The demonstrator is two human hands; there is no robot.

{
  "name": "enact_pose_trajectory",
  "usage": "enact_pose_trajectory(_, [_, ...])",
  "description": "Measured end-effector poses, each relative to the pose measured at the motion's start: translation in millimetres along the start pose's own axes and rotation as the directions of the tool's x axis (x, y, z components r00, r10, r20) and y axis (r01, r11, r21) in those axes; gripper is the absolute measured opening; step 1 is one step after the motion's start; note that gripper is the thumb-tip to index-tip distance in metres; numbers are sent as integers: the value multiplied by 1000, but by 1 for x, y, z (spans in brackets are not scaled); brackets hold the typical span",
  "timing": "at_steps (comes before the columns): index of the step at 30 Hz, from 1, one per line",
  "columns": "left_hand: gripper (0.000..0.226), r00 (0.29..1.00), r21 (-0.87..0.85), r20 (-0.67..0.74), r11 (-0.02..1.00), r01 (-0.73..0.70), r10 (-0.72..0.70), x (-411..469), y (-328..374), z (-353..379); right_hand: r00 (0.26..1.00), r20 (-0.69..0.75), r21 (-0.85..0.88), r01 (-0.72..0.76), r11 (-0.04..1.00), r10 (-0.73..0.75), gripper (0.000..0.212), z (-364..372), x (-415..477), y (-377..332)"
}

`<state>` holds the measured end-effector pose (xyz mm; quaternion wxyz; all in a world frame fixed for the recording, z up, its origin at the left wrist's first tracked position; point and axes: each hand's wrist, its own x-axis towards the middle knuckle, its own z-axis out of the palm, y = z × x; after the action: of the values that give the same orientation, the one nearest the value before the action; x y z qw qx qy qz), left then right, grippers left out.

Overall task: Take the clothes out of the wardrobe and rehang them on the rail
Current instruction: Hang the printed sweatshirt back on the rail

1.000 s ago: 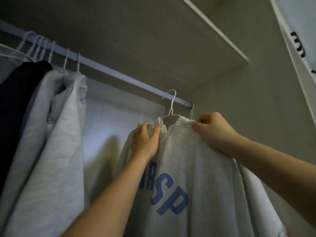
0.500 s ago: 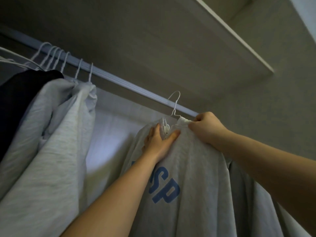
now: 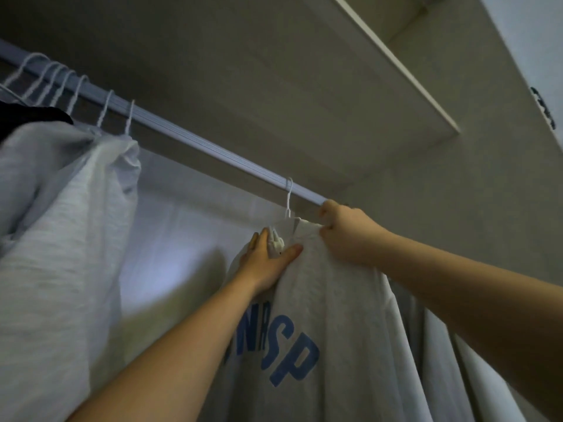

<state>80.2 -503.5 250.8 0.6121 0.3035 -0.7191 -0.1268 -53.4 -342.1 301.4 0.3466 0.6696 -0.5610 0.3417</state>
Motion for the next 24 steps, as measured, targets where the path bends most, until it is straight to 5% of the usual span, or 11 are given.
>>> enact_pose_trajectory(6, [124,999,0,35,1000,-31,31,19,-4,19,966,186,-494,249,833,-179,61,4,-24,17])
enact_pose_trajectory(11, [135,992,-29,110,998,-55,58,23,-2,48,970,223,-514,205,833,-101,73,15,-28,41])
enact_pose_trajectory(18, [106,989,27,132,997,-75,71,43,-4,95,963,268,-555,133,821,25,100,35,-30,92])
enact_pose_trajectory(24, [120,968,7,243,997,-72,68,65,-8,132,962,269,-605,134,785,43,116,48,-28,123])
